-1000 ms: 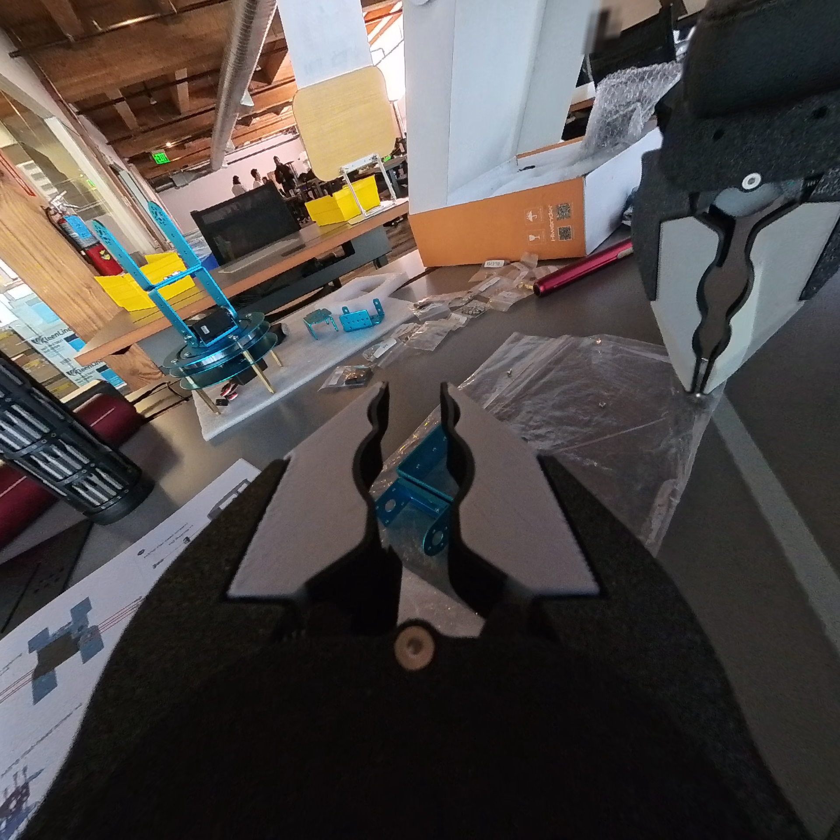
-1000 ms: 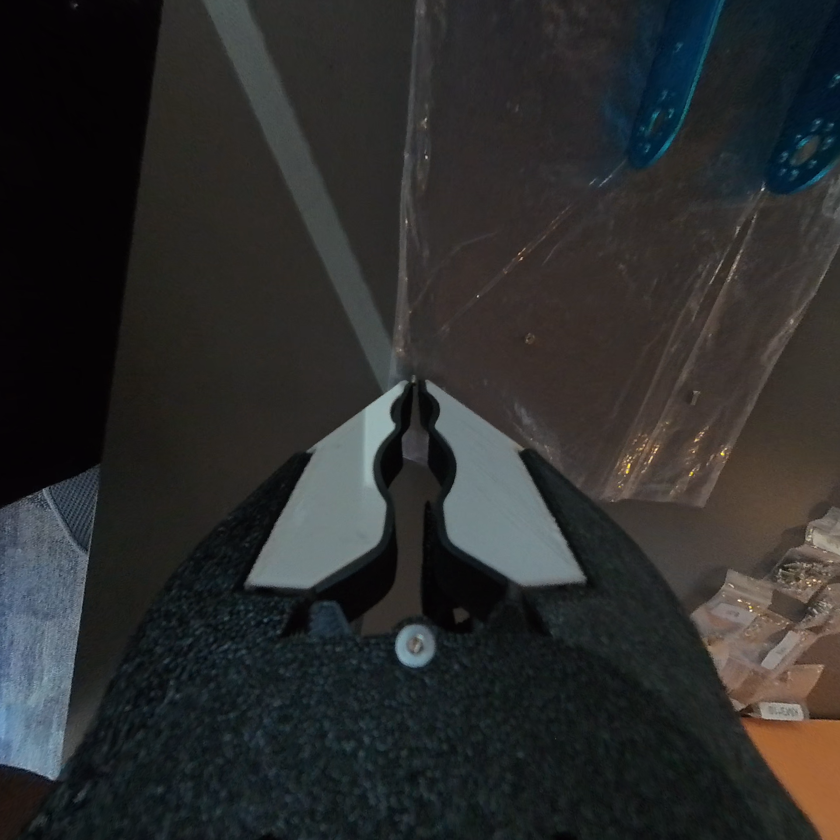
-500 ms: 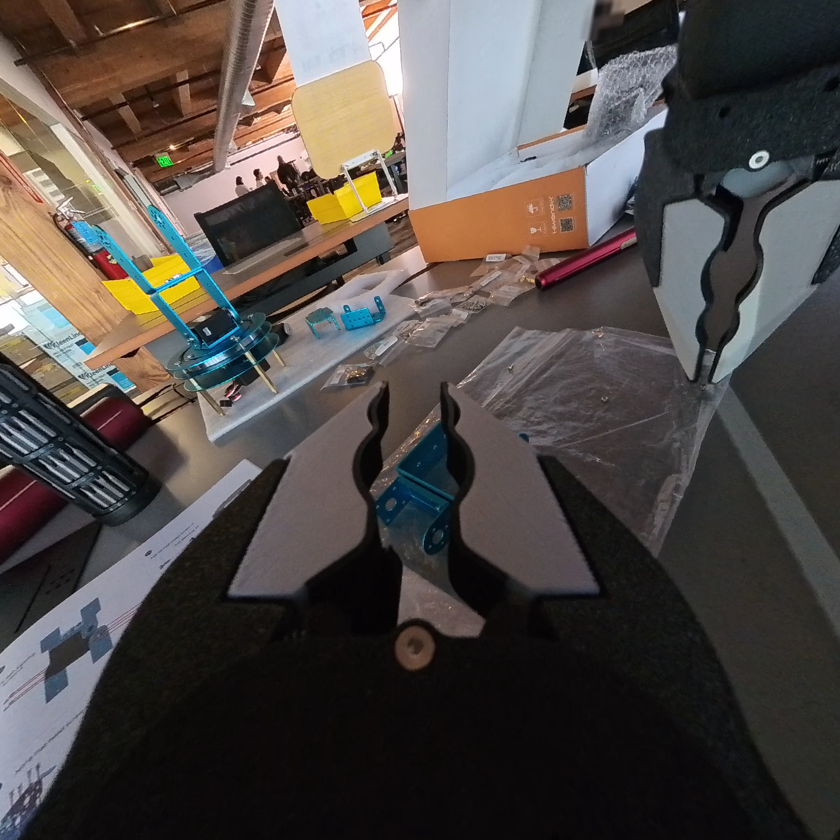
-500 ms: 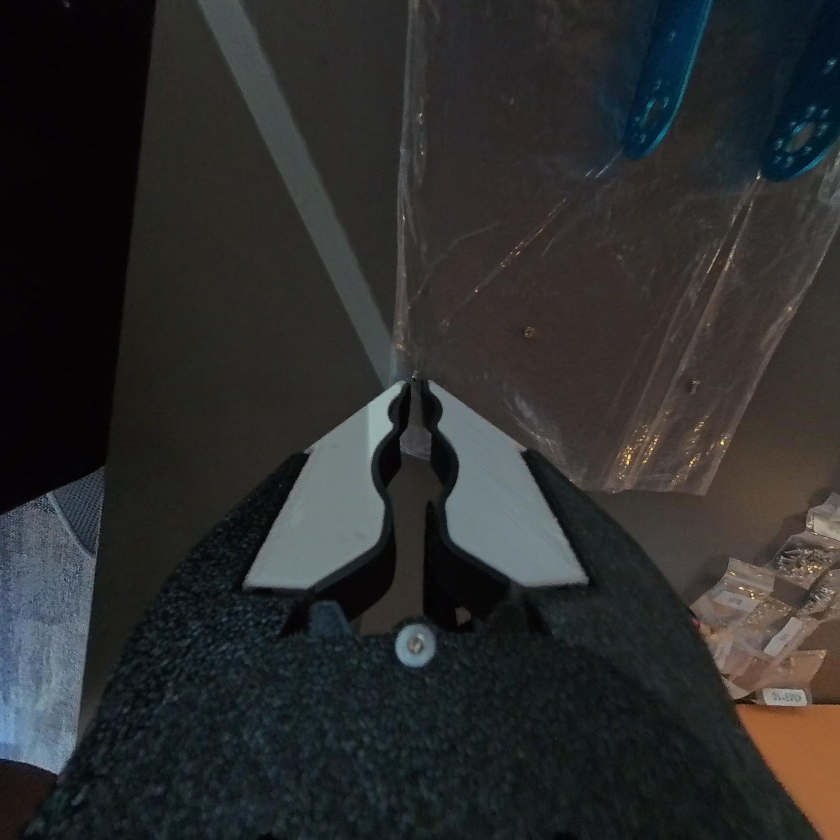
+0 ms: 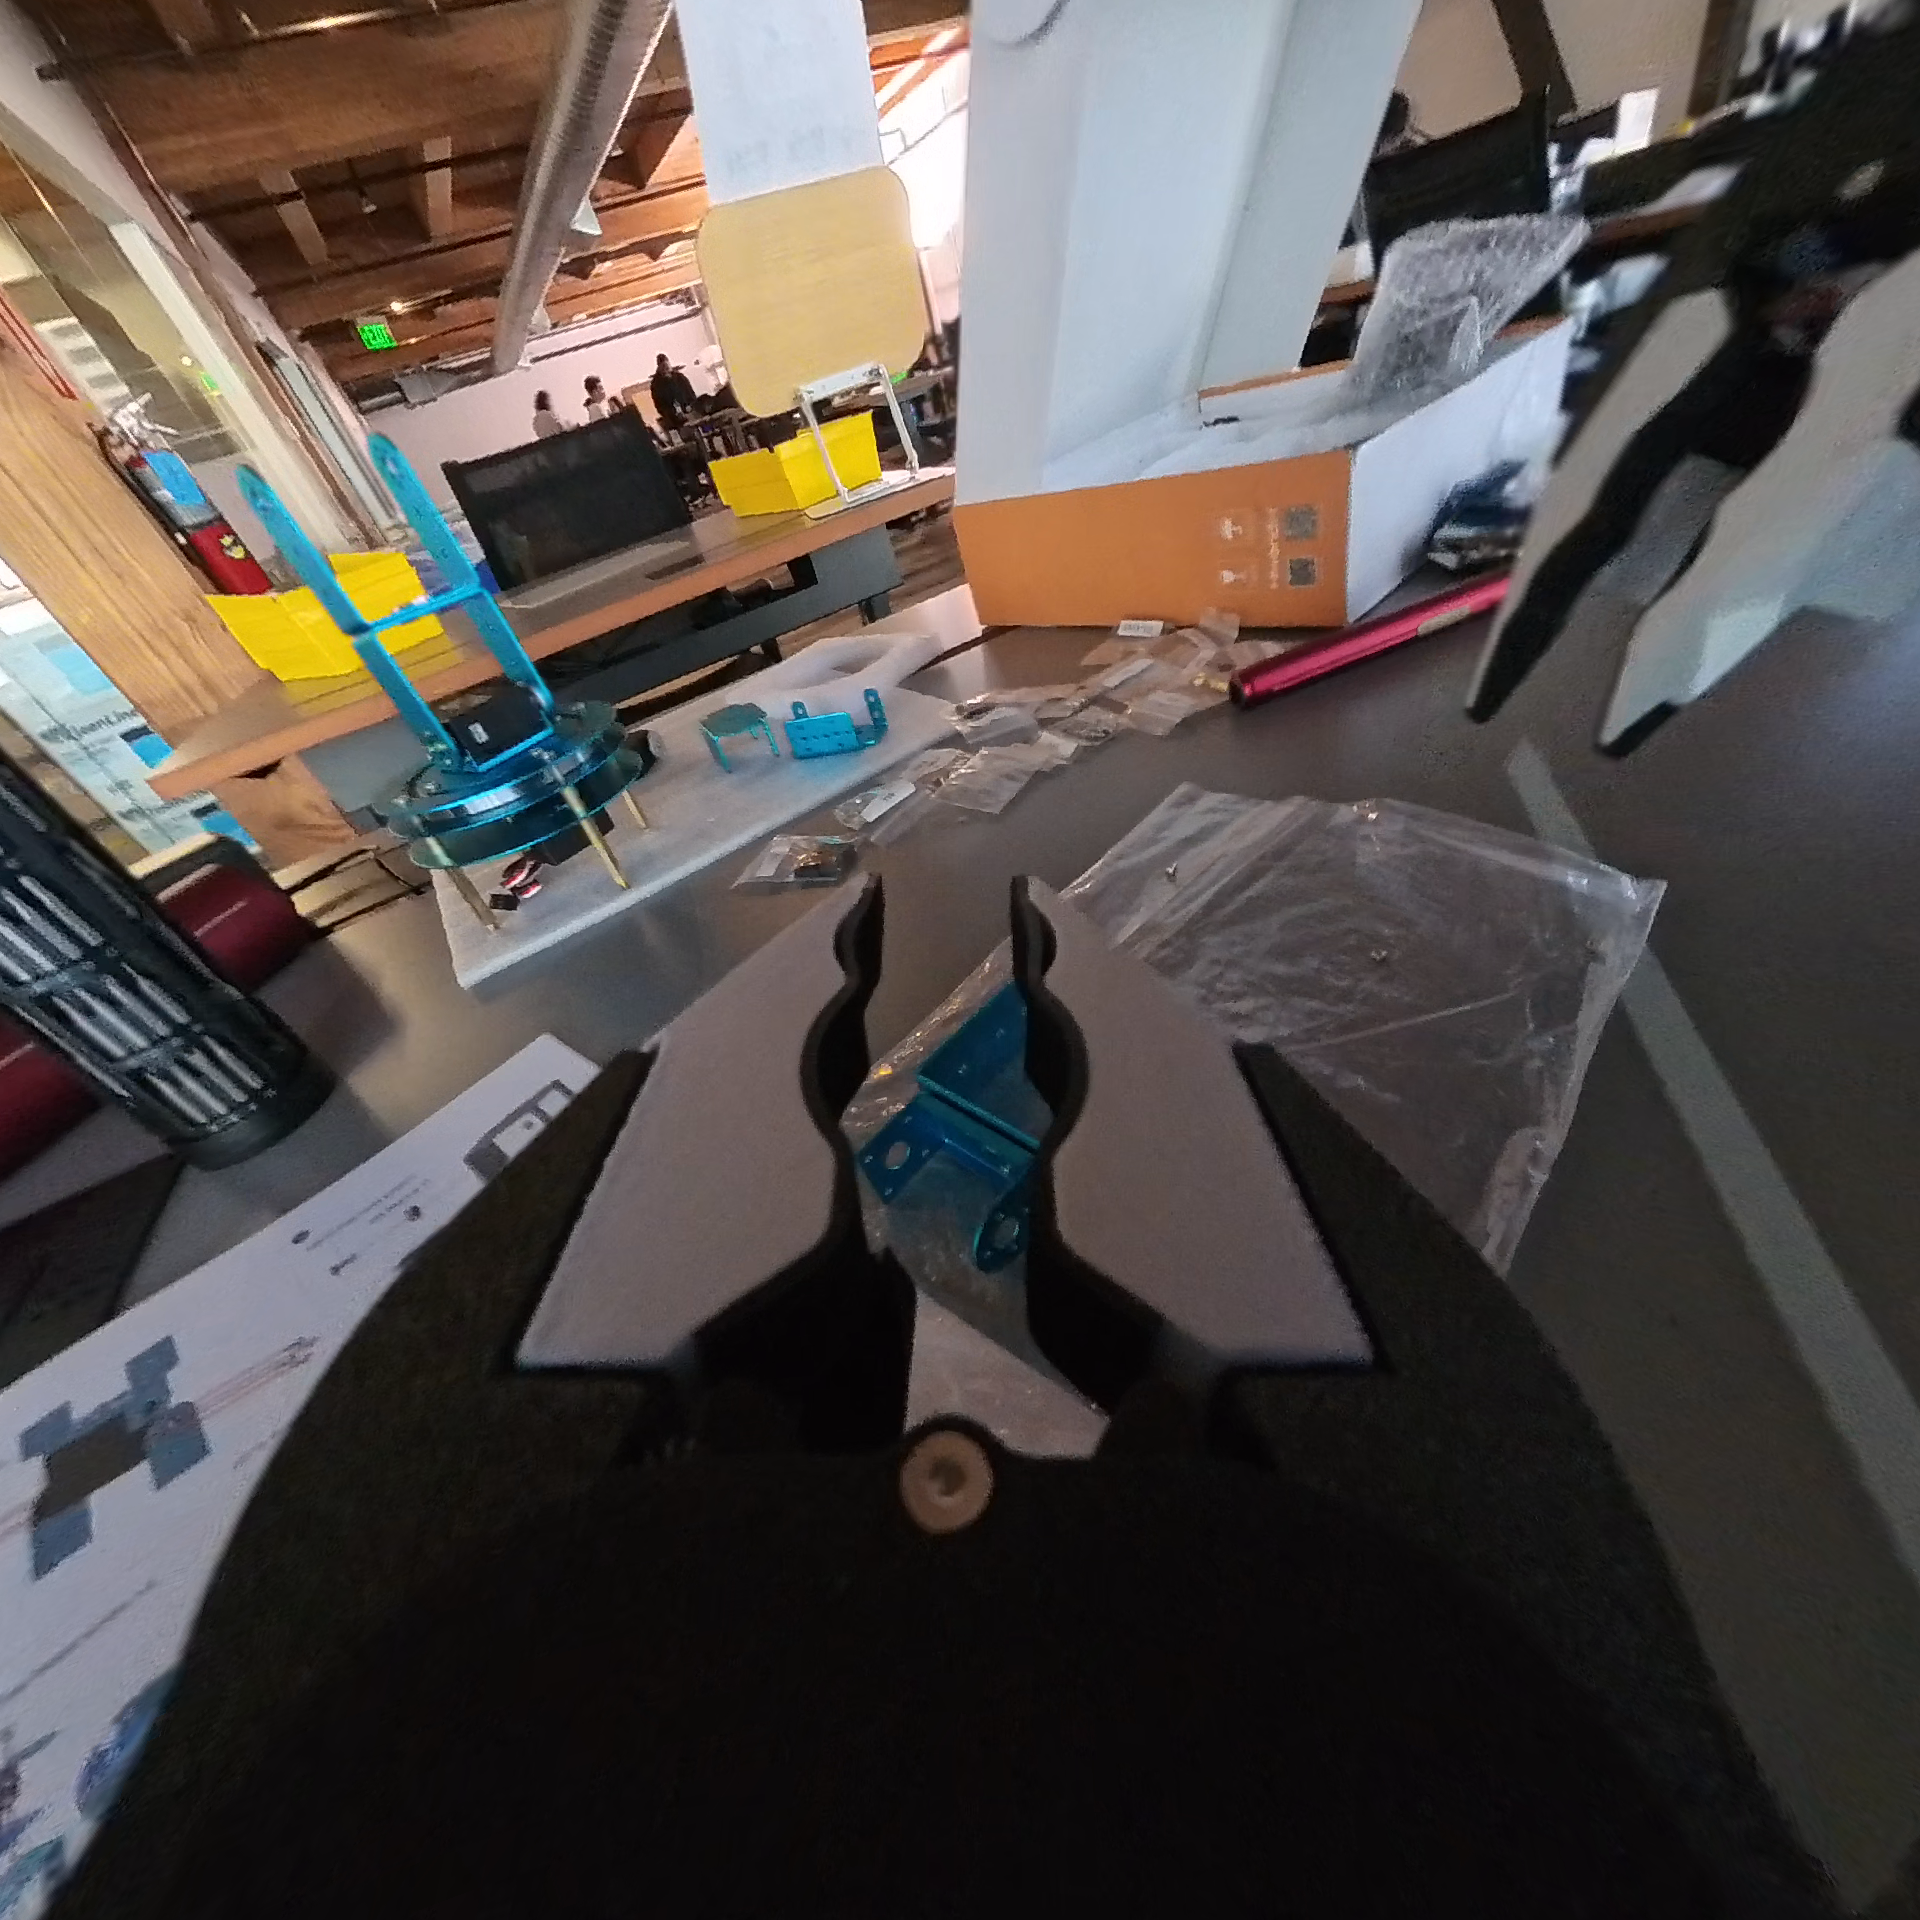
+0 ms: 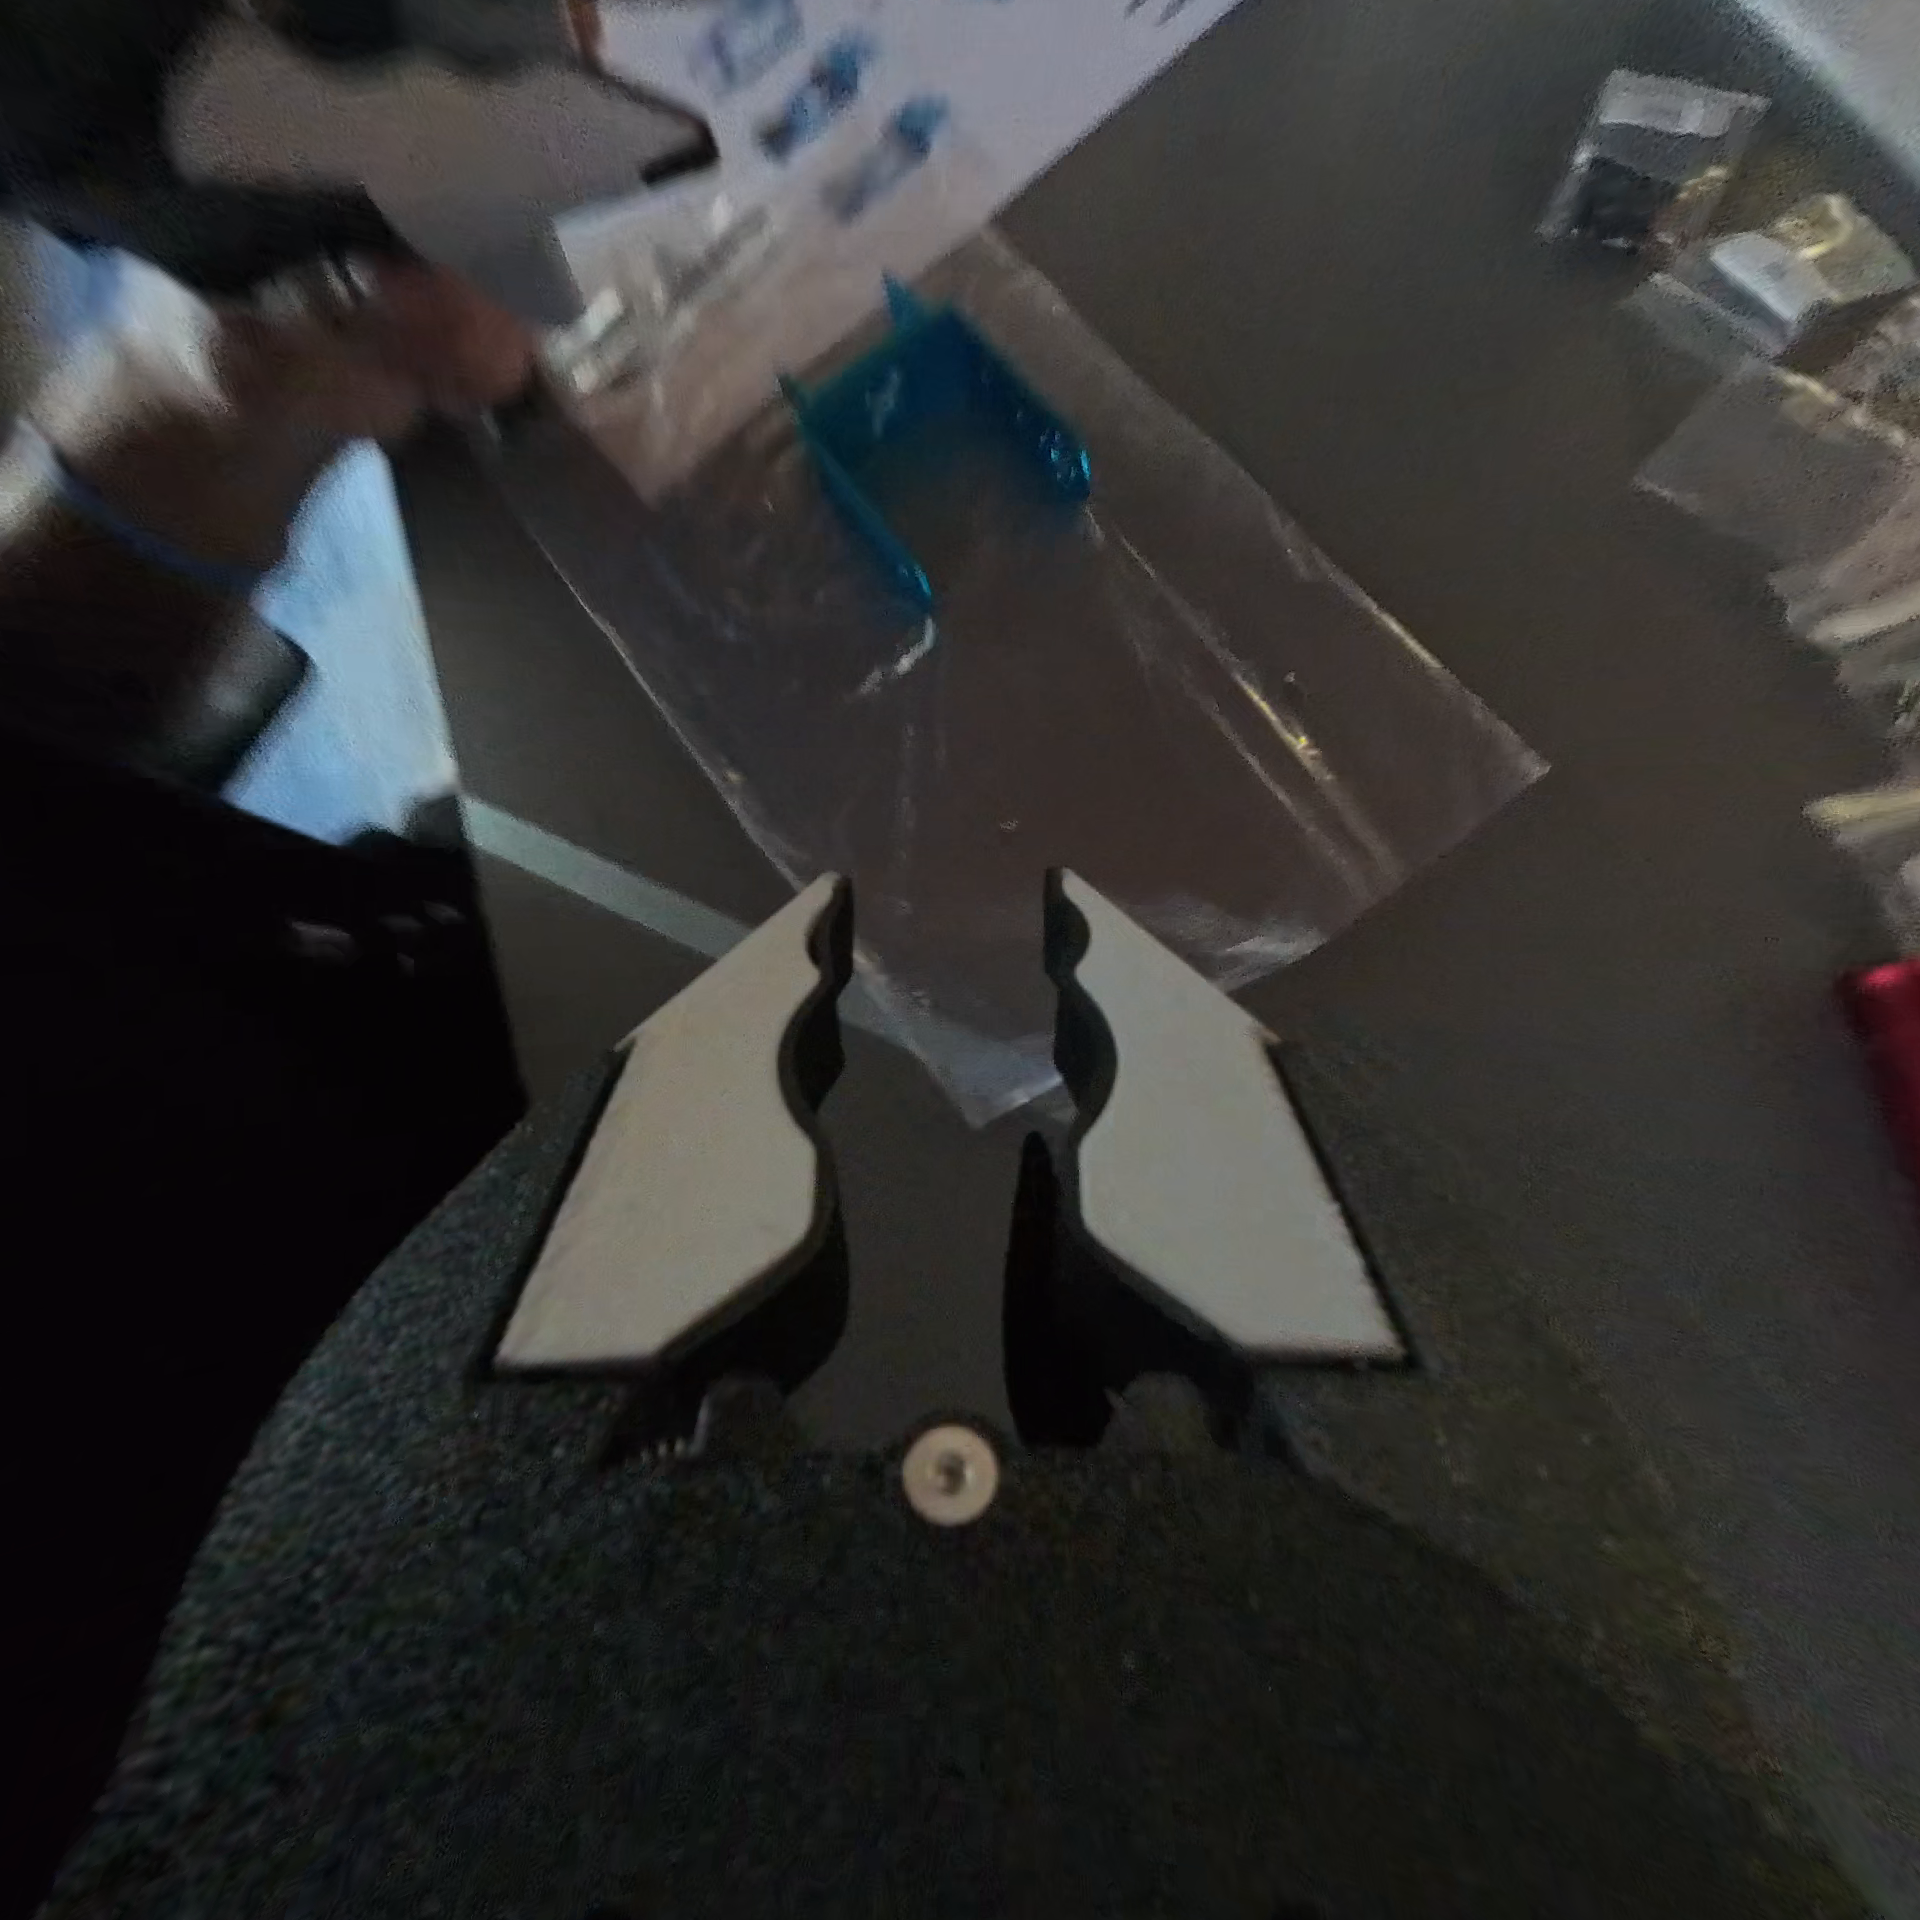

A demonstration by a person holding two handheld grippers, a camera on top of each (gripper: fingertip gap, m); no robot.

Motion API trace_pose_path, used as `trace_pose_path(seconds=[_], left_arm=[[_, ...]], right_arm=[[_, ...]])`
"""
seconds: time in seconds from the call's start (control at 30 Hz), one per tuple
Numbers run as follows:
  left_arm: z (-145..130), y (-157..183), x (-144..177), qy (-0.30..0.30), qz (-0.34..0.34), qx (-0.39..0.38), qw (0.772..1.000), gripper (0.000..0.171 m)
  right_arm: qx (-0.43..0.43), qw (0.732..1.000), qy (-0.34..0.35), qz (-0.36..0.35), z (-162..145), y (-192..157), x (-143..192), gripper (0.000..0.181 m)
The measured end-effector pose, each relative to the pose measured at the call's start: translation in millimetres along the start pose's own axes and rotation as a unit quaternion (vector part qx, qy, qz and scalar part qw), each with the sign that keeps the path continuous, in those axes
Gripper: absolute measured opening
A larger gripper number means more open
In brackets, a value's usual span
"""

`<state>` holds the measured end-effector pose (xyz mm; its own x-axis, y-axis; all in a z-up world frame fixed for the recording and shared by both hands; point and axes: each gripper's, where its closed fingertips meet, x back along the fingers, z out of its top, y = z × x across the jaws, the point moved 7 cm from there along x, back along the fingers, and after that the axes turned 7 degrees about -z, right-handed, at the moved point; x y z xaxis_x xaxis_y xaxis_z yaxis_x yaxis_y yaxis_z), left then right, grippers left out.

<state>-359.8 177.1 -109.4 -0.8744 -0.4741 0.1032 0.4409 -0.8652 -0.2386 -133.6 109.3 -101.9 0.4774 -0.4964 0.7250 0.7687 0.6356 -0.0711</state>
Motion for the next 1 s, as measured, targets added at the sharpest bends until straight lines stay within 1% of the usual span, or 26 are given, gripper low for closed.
trace_pose_path(seconds=[0.07, 0.1, 0.17, 0.23, 0.27, 0.3, 0.33, 0.37, 0.43, 0.47, 0.5, 0.53, 0.63, 0.73, 0.87, 1.0], left_arm=[[0, -5, 2, 0.009, -0.003, 0.025, 1.0, 0.024], [1, -8, 2, 0.013, -0.005, 0.039, 0.999, 0.024], [0, -14, 1, 0.012, -0.014, 0.069, 0.997, 0.024], [1, -17, 4, 0.02, -0.02, 0.086, 0.996, 0.025], [2, -19, 6, 0.025, -0.022, 0.089, 0.995, 0.025], [4, -20, 9, 0.024, -0.027, 0.093, 0.995, 0.026], [4, -23, 11, 0.015, -0.032, 0.1, 0.994, 0.029], [4, -27, 14, 0.004, -0.036, 0.11, 0.993, 0.031], [0, -40, 19, -0.014, -0.045, 0.131, 0.99, 0.032], [-2, -48, 22, -0.022, -0.049, 0.143, 0.988, 0.032], [-3, -58, 24, -0.027, -0.052, 0.156, 0.986, 0.033], [-4, -69, 27, -0.032, -0.056, 0.169, 0.984, 0.033], [-6, -100, 31, -0.033, -0.065, 0.214, 0.974, 0.035], [-6, -120, 29, -0.03, -0.086, 0.249, 0.964, 0.035], [-5, -127, 22, -0.037, -0.095, 0.24, 0.965, 0.035], [-4, -123, 12, -0.048, -0.1, 0.217, 0.97, 0.036]], right_arm=[[-0.038, 0.998, 0.042, -0.029, -1, -1, 6, 0.034], [-0.032, 0.998, 0.032, -0.047, 1, -1, 1, 0.033], [-0.026, 0.995, -0.026, -0.088, 4, 0, -14, 0.039], [-0.026, 0.993, -0.07, -0.094, 9, 0, -20, 0.044], [-0.041, 0.991, -0.071, -0.102, 12, 2, -18, 0.044], [-0.066, 0.991, -0.065, -0.099, 15, 2, -16, 0.039], [-0.091, 0.989, -0.065, -0.092, 14, -1, -16, 0.031], [-0.111, 0.985, -0.078, -0.103, 10, -1, -16, 0.029], [-0.132, 0.976, -0.11, -0.13, 0, -4, -19, 0.027], [-0.147, 0.972, -0.124, -0.136, -4, -9, -20, 0.027], [-0.165, 0.967, -0.137, -0.138, -7, -15, -21, 0.023], [-0.183, 0.96, -0.147, -0.154, -10, -20, -21, 0.022], [-0.216, 0.941, -0.142, -0.216, -10, -35, -20, 0.019], [-0.225, 0.922, -0.15, -0.276, -11, -41, -21, 0.016], [-0.239, 0.908, -0.166, -0.302, -15, -43, -25, 0.012], [-0.246, 0.903, -0.193, -0.294, -21, -42, -32, 0.014]])
